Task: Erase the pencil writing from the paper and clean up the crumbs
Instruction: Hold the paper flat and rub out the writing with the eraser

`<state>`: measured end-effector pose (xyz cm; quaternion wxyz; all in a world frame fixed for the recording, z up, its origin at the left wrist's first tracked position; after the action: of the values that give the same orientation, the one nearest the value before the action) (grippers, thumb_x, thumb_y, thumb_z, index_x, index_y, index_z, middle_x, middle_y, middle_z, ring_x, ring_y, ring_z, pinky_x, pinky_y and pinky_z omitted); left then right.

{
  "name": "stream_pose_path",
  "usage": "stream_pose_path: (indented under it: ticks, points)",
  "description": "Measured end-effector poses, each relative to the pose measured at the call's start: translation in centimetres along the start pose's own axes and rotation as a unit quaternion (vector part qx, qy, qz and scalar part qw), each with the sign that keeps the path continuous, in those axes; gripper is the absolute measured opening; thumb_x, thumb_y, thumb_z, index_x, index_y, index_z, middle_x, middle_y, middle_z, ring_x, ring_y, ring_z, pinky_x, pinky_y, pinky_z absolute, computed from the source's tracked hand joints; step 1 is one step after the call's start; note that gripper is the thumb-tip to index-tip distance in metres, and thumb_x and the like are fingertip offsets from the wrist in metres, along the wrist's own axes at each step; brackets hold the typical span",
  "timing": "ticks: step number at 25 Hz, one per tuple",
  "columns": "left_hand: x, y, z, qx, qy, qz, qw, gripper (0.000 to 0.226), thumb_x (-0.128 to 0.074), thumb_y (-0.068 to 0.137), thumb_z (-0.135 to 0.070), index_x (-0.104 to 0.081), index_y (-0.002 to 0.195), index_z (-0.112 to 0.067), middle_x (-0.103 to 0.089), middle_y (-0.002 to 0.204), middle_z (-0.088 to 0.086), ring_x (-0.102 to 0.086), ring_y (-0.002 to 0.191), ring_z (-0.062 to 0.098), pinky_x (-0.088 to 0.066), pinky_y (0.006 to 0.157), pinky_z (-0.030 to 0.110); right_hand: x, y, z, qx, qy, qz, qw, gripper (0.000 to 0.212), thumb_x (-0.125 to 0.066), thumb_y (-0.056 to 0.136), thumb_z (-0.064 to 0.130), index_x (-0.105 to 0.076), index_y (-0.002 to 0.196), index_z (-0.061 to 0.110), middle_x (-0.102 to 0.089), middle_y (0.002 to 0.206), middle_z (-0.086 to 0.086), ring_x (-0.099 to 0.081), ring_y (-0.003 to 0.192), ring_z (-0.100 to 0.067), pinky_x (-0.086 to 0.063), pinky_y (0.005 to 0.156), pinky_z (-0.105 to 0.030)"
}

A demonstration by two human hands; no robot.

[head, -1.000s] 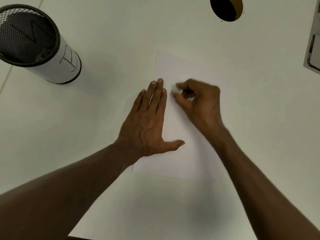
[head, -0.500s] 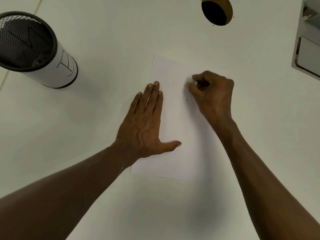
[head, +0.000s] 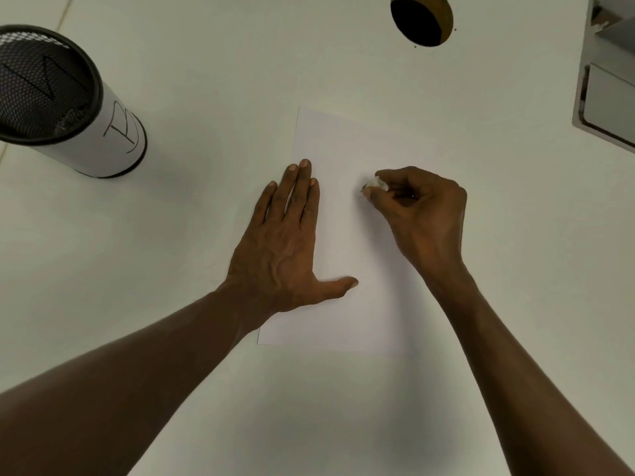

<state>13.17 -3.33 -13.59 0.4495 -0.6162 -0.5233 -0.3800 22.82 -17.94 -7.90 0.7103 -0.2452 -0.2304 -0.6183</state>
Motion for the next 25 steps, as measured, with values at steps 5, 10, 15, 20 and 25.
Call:
stream_pose_path:
  ticks: [5,10,15,20,25]
  points:
    - [0.1,0.0,0.0,0.000,0.002,-0.008,1.000,0.134,-0.034,0.074,-0.094,-0.008,0.161,0.003,0.005,0.171,0.020,0.005,0.159,0.032,-0.003,0.129,0.046,1.2,-1.5,-3.1,-0.165,0.144,-0.014,0.976,0.013,-0.068,0.088,0.008,-0.074,0.099,0.011,-0.074,0.088,0.000,-0.070,0.070,-0.013,-0.058,0.077,-0.029]
    - [0.1,-0.1,0.0,-0.001,-0.003,-0.018,1.000,0.131,-0.035,0.075,-0.092,-0.010,0.161,0.003,0.002,0.171,0.020,0.003,0.159,0.032,-0.002,0.129,0.044,0.4,0.2,-0.6,-0.054,-0.069,0.044,0.995,0.011,-0.057,0.096,0.014,-0.064,0.104,0.016,-0.062,0.084,0.012,-0.057,0.066,0.000,-0.041,0.064,-0.006]
    - [0.1,0.0,0.0,0.000,-0.004,-0.022,1.000,0.130,-0.036,0.075,-0.091,-0.012,0.161,0.003,0.000,0.171,0.020,0.001,0.159,0.031,-0.002,0.129,0.044,-1.0,0.9,0.4,0.048,-0.223,0.068,0.971,0.012,-0.039,0.102,0.015,-0.045,0.093,0.011,-0.056,0.080,0.001,-0.050,0.064,-0.016,-0.035,0.055,-0.024]
    - [0.1,0.0,0.1,0.001,0.001,-0.030,1.000,0.128,-0.036,0.076,-0.090,-0.013,0.161,0.003,0.000,0.171,0.020,0.001,0.159,0.031,-0.003,0.129,0.044,-0.5,1.6,1.3,0.094,-0.296,0.009,0.951,0.039,-0.035,0.100,0.018,-0.025,0.063,0.015,-0.020,0.050,0.005,-0.017,0.044,-0.010,-0.012,0.043,-0.029]
    - [0.1,0.2,0.1,0.002,-0.003,-0.034,0.999,0.126,-0.038,0.077,-0.088,-0.014,0.161,0.003,0.000,0.171,0.019,0.001,0.159,0.031,-0.002,0.128,0.043,-0.7,2.4,1.3,0.063,-0.312,0.040,0.947,0.062,-0.054,0.098,0.041,-0.019,0.052,0.017,-0.017,0.046,0.000,-0.014,0.045,-0.016,-0.014,0.046,-0.031]
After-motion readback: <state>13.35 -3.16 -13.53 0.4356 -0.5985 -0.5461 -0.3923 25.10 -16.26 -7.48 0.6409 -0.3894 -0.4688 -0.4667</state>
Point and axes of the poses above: each hand's wrist, its own y-axis towards the middle knuckle, its own x-axis out of the back of the hand, z = x × y, the point moved 10 cm from there along y, towards the middle knuckle
